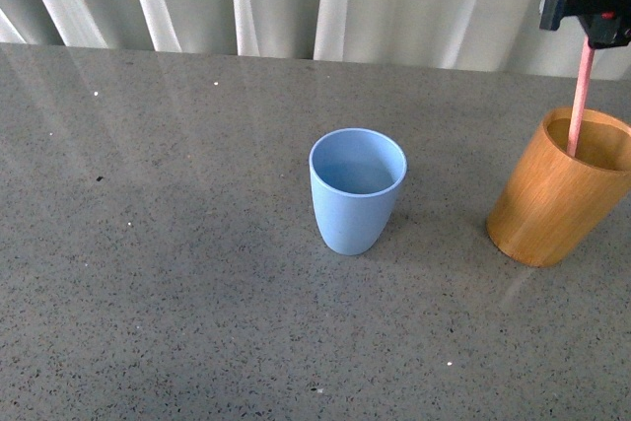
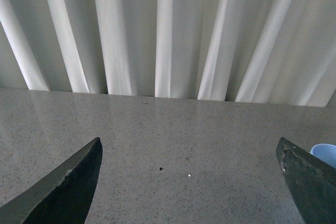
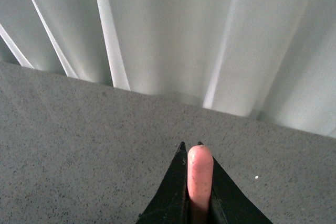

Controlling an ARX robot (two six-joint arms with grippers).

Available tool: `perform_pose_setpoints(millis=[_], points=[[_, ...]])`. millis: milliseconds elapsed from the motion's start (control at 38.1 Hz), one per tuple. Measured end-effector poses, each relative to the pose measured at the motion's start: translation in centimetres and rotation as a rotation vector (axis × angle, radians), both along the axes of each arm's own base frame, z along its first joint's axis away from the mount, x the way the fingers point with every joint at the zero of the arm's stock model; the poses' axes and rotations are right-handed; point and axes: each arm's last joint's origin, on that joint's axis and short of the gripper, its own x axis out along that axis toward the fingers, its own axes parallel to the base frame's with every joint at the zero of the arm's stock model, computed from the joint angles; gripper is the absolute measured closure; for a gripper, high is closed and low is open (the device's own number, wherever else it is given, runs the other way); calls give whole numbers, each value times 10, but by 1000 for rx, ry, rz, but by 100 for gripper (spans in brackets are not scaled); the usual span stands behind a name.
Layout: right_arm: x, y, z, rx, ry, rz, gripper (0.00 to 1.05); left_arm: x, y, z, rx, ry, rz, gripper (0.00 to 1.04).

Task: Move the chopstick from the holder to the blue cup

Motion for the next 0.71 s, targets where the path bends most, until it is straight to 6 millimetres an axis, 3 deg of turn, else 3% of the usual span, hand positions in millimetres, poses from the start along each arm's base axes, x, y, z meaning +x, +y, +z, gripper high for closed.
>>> perform_pose_setpoints(millis=[315, 550, 629, 708], points=[[-26, 18, 74, -66, -251, 39, 103, 0, 0, 0, 0, 0, 0, 7], [-61, 56, 137, 32, -435, 187, 103, 0, 0, 0, 0, 0, 0, 7], [-68, 74, 138, 71, -446, 264, 103, 0, 0, 0, 0, 0, 0, 7], [-68, 89, 126, 85, -423, 306, 103, 0, 0, 0, 0, 0, 0, 7]])
